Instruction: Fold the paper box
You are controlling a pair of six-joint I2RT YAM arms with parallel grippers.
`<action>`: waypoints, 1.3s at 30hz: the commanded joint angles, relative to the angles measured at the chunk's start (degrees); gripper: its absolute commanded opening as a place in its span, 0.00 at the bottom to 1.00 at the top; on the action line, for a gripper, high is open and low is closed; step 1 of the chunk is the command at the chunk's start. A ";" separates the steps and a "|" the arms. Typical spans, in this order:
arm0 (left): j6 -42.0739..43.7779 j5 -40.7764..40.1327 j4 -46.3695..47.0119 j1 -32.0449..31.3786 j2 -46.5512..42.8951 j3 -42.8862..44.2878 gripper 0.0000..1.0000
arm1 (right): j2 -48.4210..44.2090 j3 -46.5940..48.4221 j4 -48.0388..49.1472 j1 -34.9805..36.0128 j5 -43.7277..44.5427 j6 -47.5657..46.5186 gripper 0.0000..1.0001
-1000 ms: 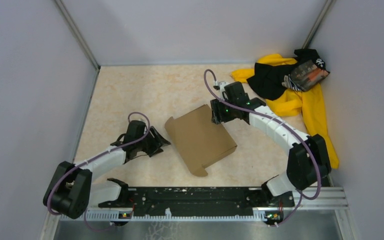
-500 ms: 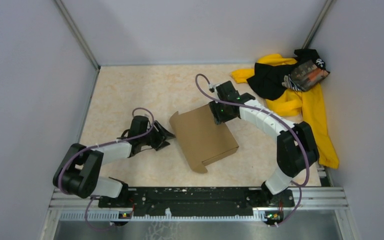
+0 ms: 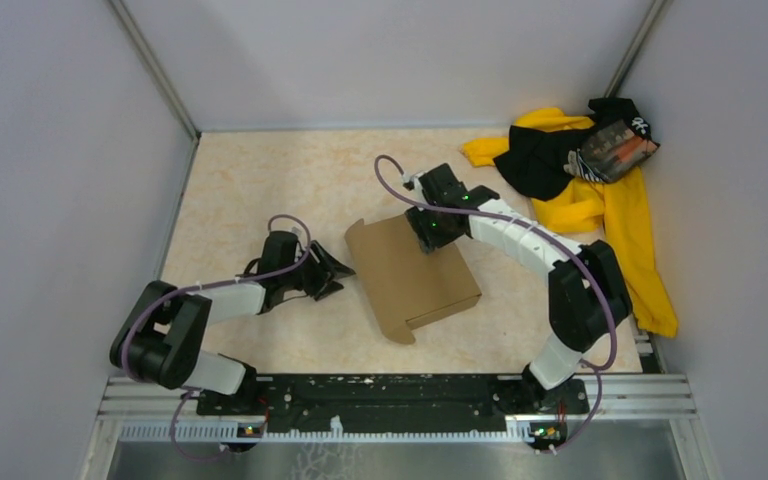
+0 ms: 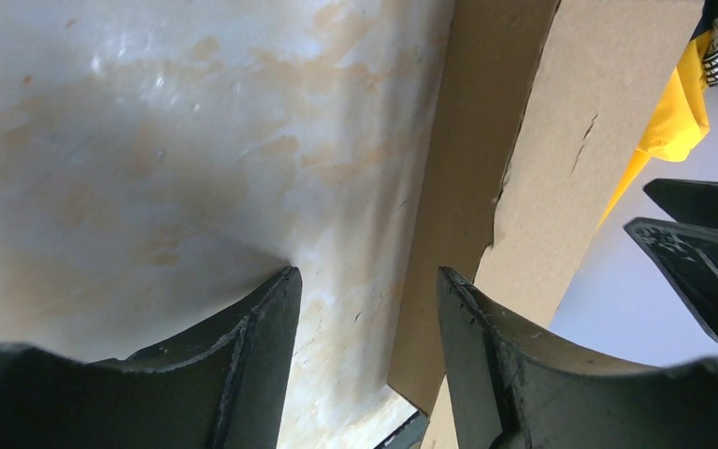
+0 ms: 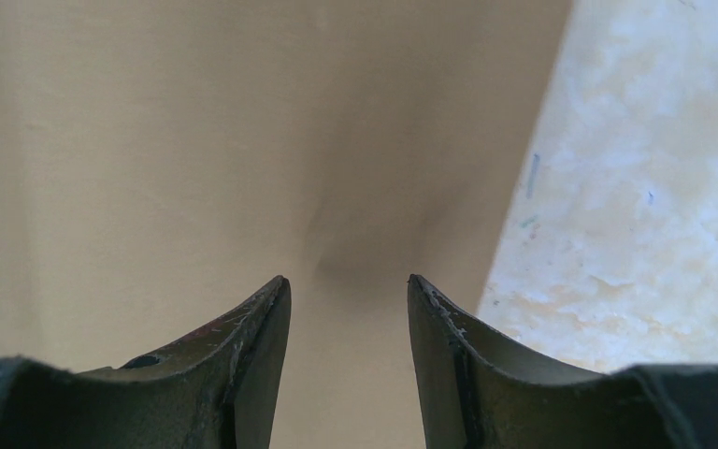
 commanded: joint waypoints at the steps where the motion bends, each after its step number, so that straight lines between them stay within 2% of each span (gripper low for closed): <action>1: 1.10 -2.97 -6.45 0.17 -2.28 -3.53 0.63 | -3.30 5.82 -1.47 5.47 -3.33 -1.36 0.49; 7: 1.16 -5.20 -10.09 0.24 -8.13 -5.21 0.63 | -2.87 6.60 -2.29 12.27 -6.23 0.67 0.49; 15: 1.43 -5.79 -15.76 0.18 -14.80 -0.40 0.63 | 0.95 3.11 -0.47 14.78 -7.45 1.99 0.48; 23: -1.01 -3.49 -13.97 -0.99 -13.17 5.63 0.62 | 7.25 2.48 -0.79 17.53 -5.62 1.82 0.47; 36: -3.88 -6.36 -11.38 -6.09 -10.88 9.16 0.61 | 5.82 3.46 0.58 17.86 -7.20 3.86 0.47; 39: -5.34 -6.40 -9.12 -6.08 -10.87 7.61 0.57 | 5.56 3.42 1.66 17.85 -8.35 4.66 0.47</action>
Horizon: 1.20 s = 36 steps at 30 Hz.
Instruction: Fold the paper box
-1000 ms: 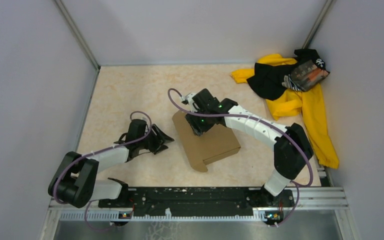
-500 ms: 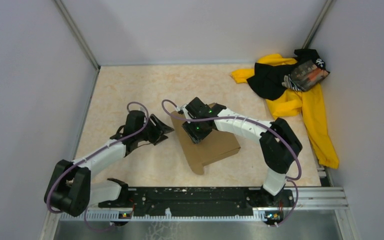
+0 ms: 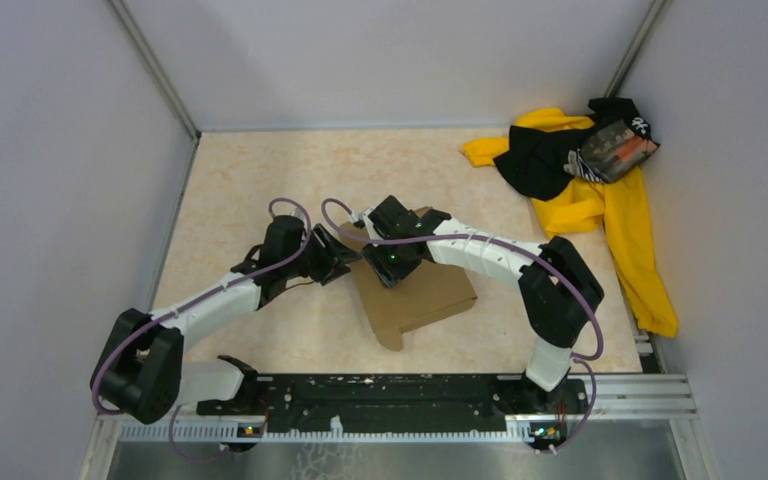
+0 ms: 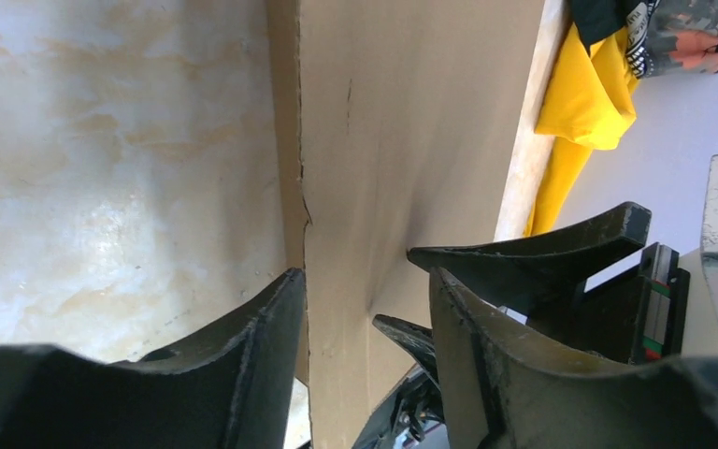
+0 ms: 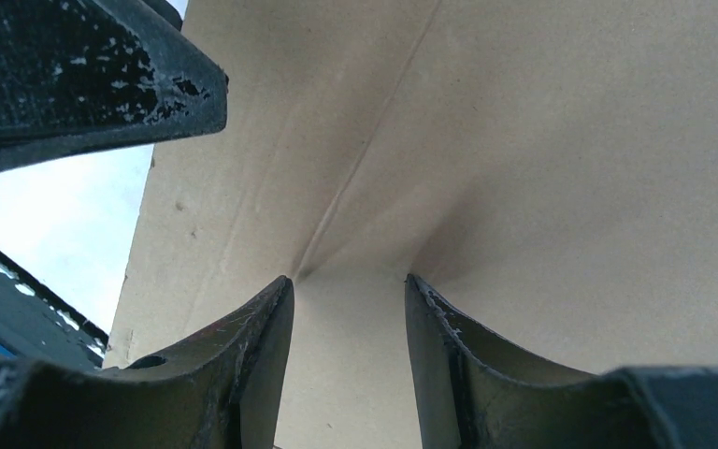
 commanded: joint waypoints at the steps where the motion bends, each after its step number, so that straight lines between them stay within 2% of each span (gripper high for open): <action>1: -2.69 -0.91 5.17 -0.14 -0.29 -0.77 0.54 | -0.13 0.86 1.76 0.91 -3.55 2.17 0.47; 3: -3.38 -1.20 5.15 -0.18 -1.81 -0.79 0.50 | 0.10 0.99 1.68 0.91 -3.47 2.44 0.47; 7: -4.12 -3.40 4.05 -0.24 -6.07 -0.80 0.48 | -0.61 0.69 2.26 0.91 -3.51 3.02 0.47; 16: -4.60 -6.52 0.20 -0.31 -12.03 0.07 0.48 | -0.62 0.90 2.62 0.83 -4.08 3.79 0.47; 22: -4.48 -4.73 4.91 -0.80 -5.65 -0.52 0.44 | -1.17 1.62 2.87 0.80 -4.06 4.70 0.48; 36: -7.85 -7.22 17.49 -4.11 12.33 -3.77 0.42 | -1.79 -0.24 5.73 -0.54 -5.89 7.46 0.48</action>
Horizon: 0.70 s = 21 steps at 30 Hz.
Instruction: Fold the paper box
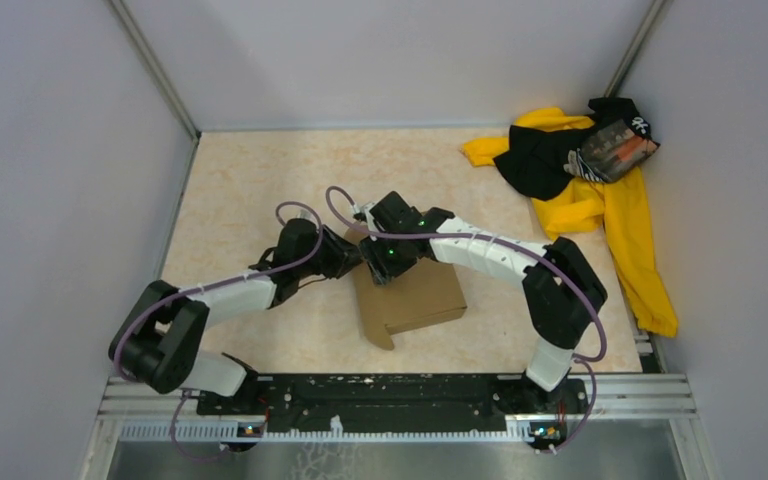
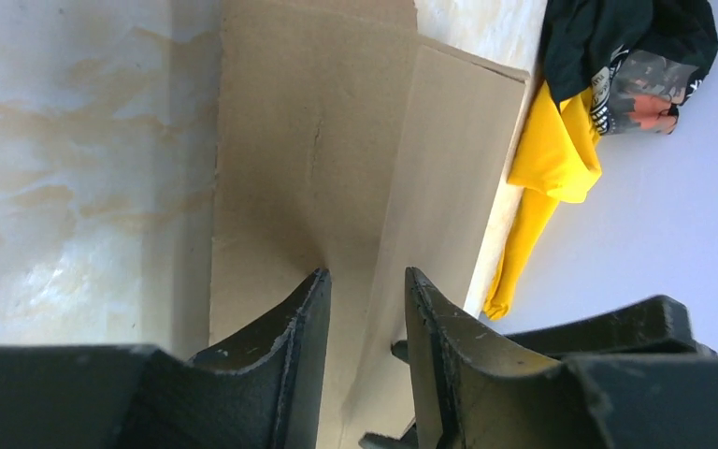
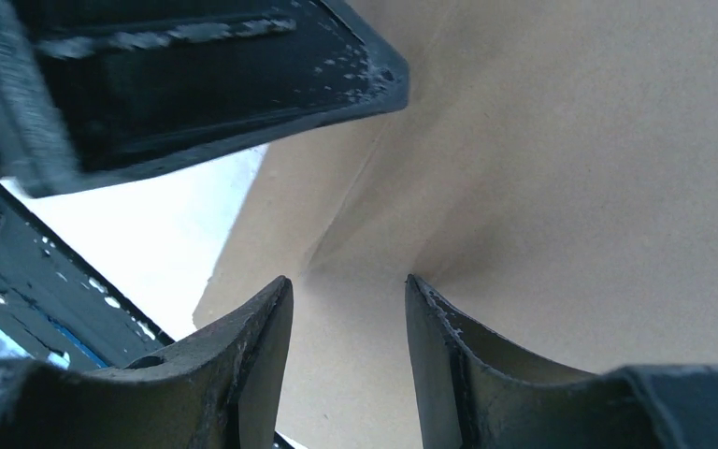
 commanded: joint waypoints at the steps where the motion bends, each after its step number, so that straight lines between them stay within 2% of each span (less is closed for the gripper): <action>1: -1.57 -1.75 5.62 -1.46 5.37 -2.19 0.42 | -1.48 -0.34 3.18 -0.19 -1.66 1.45 0.48; 21: -3.19 -2.63 9.64 -2.66 12.45 -1.44 0.42 | -0.10 -2.21 4.87 -0.32 -2.46 2.86 0.46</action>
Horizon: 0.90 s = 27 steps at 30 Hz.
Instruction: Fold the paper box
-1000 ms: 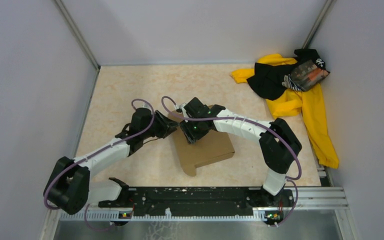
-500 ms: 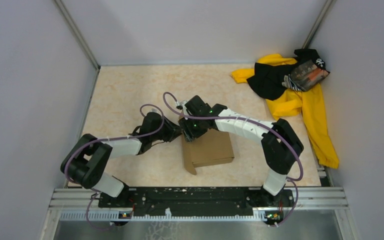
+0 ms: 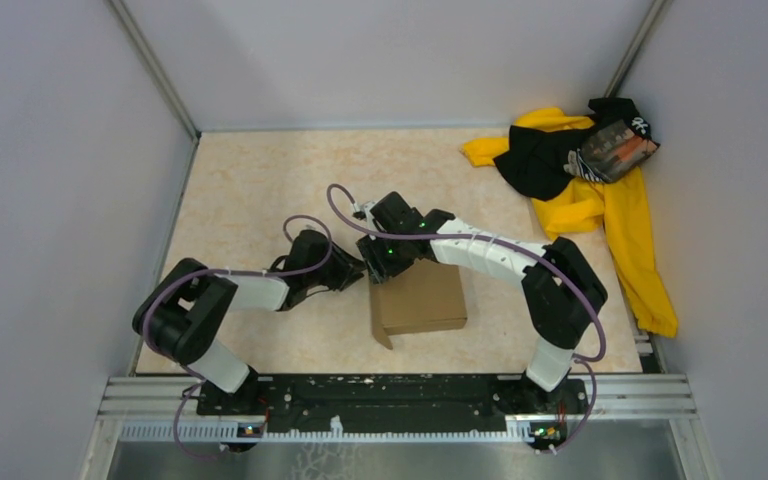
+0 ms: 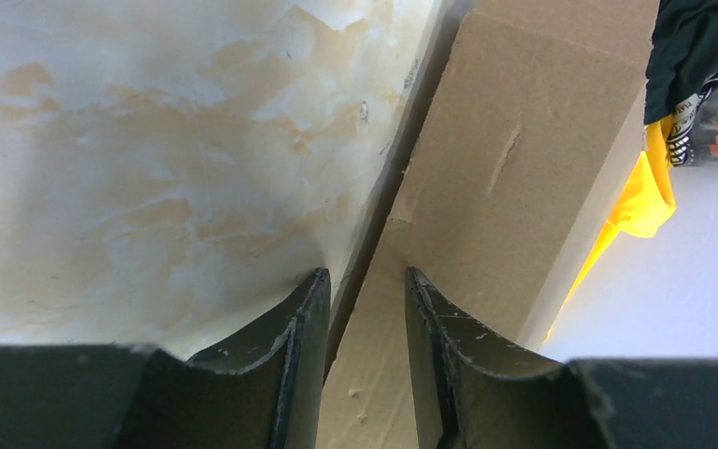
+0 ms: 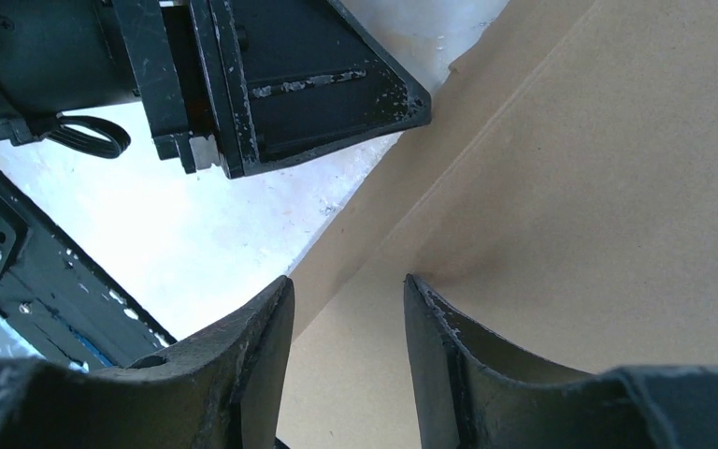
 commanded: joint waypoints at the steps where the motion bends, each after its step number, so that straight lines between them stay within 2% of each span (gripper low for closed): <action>1: -0.61 0.18 1.71 -1.33 2.29 1.40 0.42 | 0.50 -1.43 2.08 0.11 -1.21 1.59 0.46; 22: -4.16 4.49 7.79 -3.05 6.84 0.82 0.42 | 3.79 -2.31 4.96 0.46 -1.83 4.10 0.43; 27: -3.87 4.29 7.46 -3.04 6.69 0.24 0.43 | 1.72 -1.75 4.95 0.42 -1.09 4.27 0.45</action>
